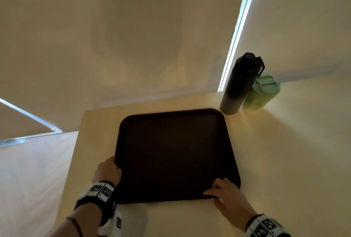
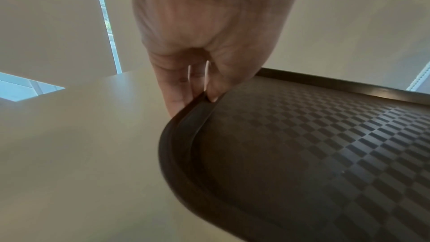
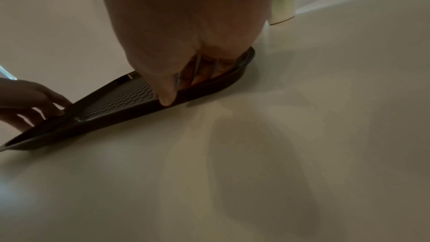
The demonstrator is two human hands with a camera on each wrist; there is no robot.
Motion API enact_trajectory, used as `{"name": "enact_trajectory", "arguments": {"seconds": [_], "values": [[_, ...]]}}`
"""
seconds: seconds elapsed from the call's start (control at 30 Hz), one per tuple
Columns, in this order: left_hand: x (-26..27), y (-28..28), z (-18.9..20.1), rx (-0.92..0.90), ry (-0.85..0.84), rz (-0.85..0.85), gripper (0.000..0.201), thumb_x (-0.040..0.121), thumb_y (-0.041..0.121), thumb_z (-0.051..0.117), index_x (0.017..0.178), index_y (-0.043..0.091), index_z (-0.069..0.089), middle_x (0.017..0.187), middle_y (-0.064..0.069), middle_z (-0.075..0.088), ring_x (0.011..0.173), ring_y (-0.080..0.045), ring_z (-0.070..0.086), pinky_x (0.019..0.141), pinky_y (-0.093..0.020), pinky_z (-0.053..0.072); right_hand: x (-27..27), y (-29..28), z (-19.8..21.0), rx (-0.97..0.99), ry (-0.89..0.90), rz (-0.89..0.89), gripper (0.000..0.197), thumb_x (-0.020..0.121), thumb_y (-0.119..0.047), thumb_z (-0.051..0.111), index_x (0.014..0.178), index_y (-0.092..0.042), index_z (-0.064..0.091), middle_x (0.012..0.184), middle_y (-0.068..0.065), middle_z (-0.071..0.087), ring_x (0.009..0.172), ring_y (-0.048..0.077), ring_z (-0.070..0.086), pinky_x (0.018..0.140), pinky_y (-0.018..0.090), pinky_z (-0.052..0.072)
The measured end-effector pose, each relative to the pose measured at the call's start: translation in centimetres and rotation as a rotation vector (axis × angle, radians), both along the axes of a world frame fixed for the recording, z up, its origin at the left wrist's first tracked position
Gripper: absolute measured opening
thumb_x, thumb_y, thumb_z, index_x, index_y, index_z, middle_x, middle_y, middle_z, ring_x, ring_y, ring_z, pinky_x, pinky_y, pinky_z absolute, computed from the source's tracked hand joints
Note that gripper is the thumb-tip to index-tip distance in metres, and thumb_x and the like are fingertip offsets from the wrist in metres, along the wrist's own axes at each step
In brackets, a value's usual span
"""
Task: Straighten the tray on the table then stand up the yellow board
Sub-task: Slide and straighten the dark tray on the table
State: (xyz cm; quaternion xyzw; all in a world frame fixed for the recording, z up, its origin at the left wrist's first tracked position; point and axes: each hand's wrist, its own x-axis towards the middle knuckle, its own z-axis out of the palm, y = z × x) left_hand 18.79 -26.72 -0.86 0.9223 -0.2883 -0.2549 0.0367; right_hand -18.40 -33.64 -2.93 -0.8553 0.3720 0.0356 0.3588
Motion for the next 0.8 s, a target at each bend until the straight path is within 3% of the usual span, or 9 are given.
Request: {"name": "enact_trajectory", "arguments": {"seconds": [0.13, 0.33, 0.6, 0.8], "values": [[1.6, -1.6, 0.1, -0.01, 0.019, 0.016, 0.04, 0.082, 0.012, 0.044, 0.118, 0.012, 0.061, 0.115, -0.02, 0.067, 0.102, -0.04, 0.063, 0.084, -0.041, 0.05, 1.4, -1.7, 0.0, -0.013, -0.015, -0.037, 0.031, 0.089, -0.024, 0.051, 0.116, -0.038, 0.058, 0.096, -0.016, 0.042, 0.094, 0.008, 0.041, 0.085, 0.027, 0.04], [2.7, -3.4, 0.0, -0.052, 0.071, 0.035, 0.043, 0.083, 0.01, 0.043, 0.121, 0.013, 0.063, 0.114, -0.019, 0.068, 0.1, -0.039, 0.062, 0.081, -0.038, 0.047, 2.4, -4.0, -0.1, -0.034, 0.01, -0.099, 0.03, 0.089, -0.023, 0.056, 0.113, -0.04, 0.06, 0.097, -0.01, 0.052, 0.092, 0.01, 0.045, 0.085, 0.03, 0.044], [3.2, -4.7, 0.3, -0.096, 0.116, 0.049, 0.043, 0.085, 0.008, 0.044, 0.123, 0.01, 0.063, 0.113, -0.019, 0.068, 0.099, -0.038, 0.062, 0.078, -0.035, 0.045, 3.0, -5.6, 0.2, -0.034, 0.003, -0.137, 0.029, 0.088, -0.02, 0.06, 0.111, -0.038, 0.063, 0.095, -0.009, 0.054, 0.09, 0.009, 0.046, 0.085, 0.029, 0.045], [3.4, -5.1, 0.8, -0.108, 0.133, 0.063, 0.046, 0.086, 0.007, 0.043, 0.128, 0.01, 0.06, 0.119, -0.021, 0.066, 0.106, -0.039, 0.061, 0.085, -0.039, 0.048, 3.4, -5.9, 0.2, -0.041, 0.01, -0.145, 0.028, 0.088, -0.021, 0.06, 0.111, -0.037, 0.063, 0.095, -0.009, 0.054, 0.09, 0.008, 0.046, 0.085, 0.029, 0.046]]}}
